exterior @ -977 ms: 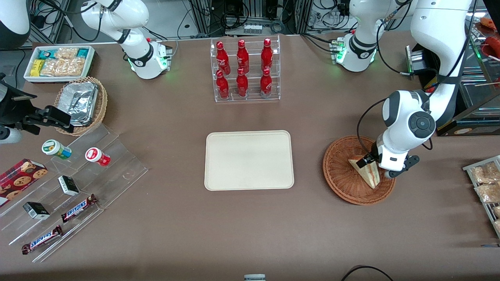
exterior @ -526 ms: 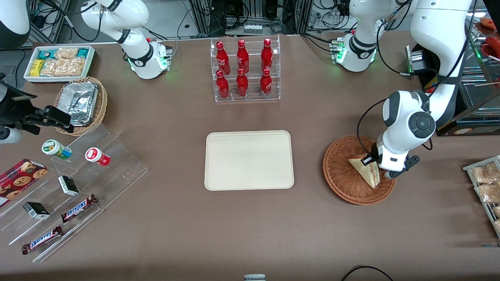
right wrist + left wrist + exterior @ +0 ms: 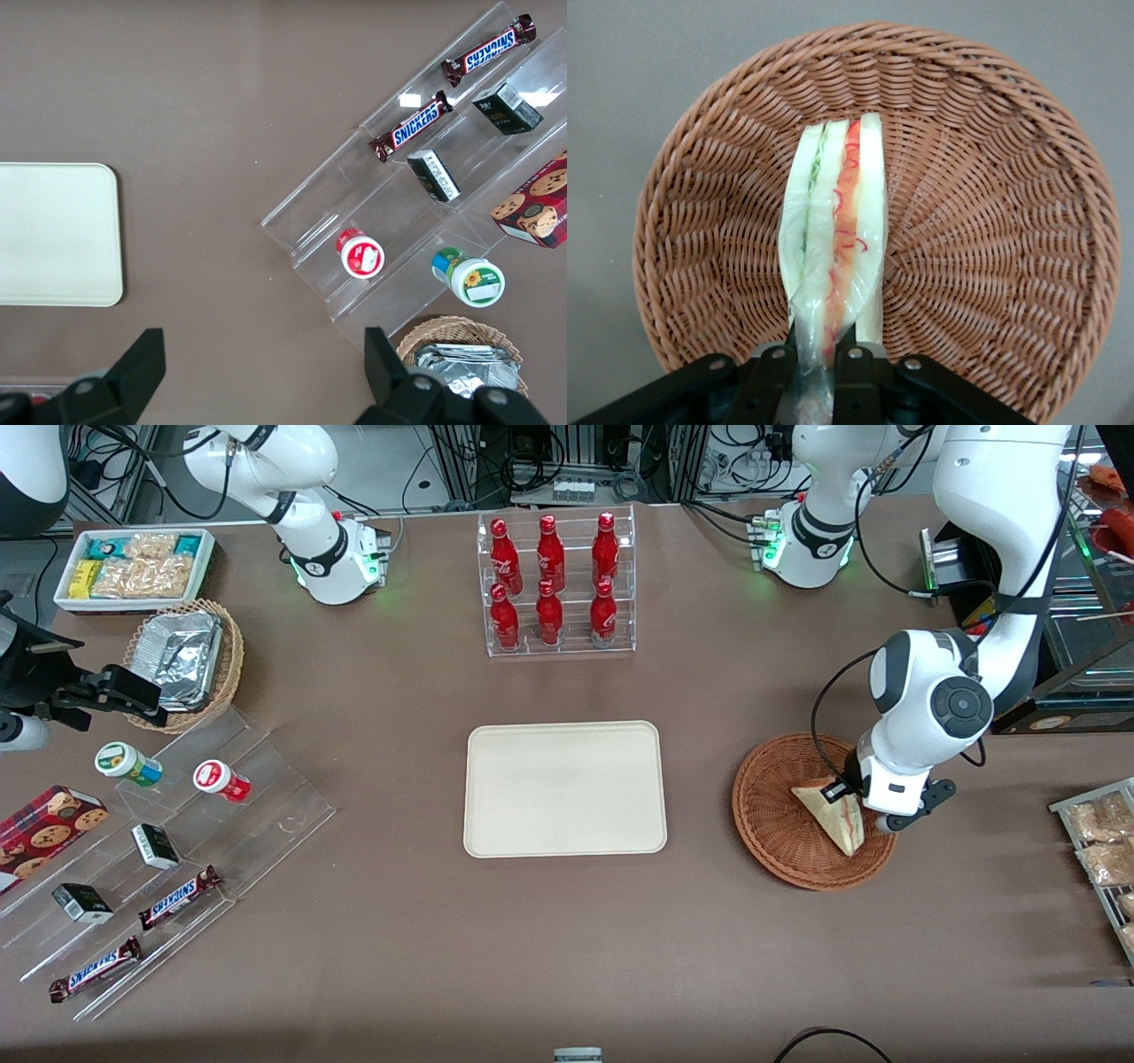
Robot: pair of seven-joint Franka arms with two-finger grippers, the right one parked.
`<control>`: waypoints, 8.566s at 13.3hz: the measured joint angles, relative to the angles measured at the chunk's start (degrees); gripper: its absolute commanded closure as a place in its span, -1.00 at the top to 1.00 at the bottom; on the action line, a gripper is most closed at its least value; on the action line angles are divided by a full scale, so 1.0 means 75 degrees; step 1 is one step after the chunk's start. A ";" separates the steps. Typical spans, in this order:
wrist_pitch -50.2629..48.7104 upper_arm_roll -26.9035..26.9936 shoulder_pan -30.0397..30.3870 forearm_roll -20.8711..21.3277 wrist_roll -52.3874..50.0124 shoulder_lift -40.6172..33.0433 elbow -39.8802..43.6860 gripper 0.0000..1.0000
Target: Place sandwich from basket to tray
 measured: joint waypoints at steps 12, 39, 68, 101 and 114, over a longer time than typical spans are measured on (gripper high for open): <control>-0.2935 -0.1092 -0.0198 0.0015 0.1146 -0.0753 0.1477 -1.00; -0.2858 -0.3416 -0.1848 0.1899 -0.1101 0.3228 0.4485 -1.00; -0.2551 -0.3406 -0.2100 0.2481 -0.1882 0.3883 0.4855 1.00; -0.7201 -0.3313 0.1493 0.1820 0.0888 0.1486 0.7372 1.00; -0.7596 -0.0468 0.0248 0.0114 0.2783 -0.0986 0.5160 1.00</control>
